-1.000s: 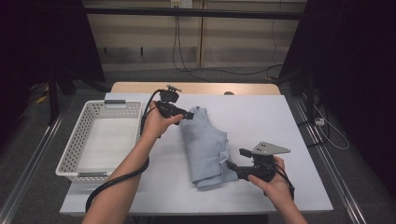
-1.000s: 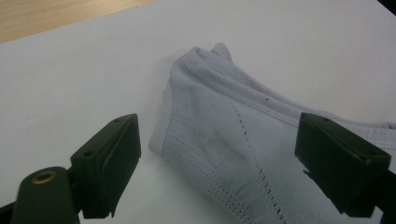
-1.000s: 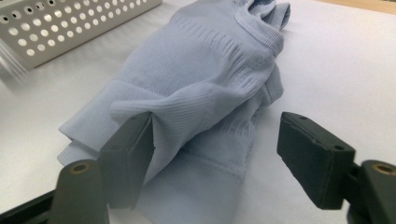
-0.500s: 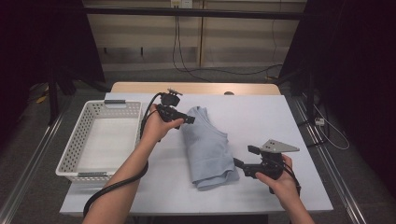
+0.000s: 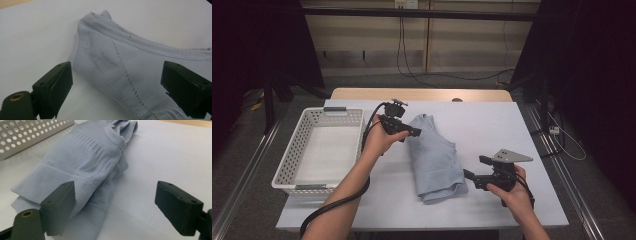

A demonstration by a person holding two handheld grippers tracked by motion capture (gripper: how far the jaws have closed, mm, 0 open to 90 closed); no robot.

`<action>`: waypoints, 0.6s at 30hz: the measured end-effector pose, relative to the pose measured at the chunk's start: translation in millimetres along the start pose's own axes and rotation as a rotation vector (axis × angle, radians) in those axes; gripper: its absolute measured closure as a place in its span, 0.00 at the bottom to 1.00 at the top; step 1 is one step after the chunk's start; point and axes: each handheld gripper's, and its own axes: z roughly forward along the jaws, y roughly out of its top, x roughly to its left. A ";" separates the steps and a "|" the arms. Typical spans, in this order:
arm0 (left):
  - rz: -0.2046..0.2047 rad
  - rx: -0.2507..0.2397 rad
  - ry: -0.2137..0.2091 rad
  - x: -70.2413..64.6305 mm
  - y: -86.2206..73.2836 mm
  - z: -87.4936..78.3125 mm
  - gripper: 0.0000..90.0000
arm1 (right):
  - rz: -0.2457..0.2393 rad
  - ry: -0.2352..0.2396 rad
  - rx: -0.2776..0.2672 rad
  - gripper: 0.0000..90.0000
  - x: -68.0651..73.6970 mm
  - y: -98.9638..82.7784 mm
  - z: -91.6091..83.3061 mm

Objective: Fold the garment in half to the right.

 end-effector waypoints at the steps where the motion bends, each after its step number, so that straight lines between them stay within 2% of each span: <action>1: -0.001 -0.002 0.000 -0.7 -0.6 -0.3 0.12 | 0.004 0.001 0.001 0.18 -0.4 0.0 -0.1; 10: 0.029 -0.001 -0.011 -11.3 -7.8 -4.2 0.11 | 0.000 -0.008 0.018 0.17 -5.5 -3.5 -1.0; 18: 0.030 0.003 -0.023 -13.5 -14.3 -7.2 0.10 | 0.006 -0.011 0.026 0.15 -7.0 -5.1 -1.7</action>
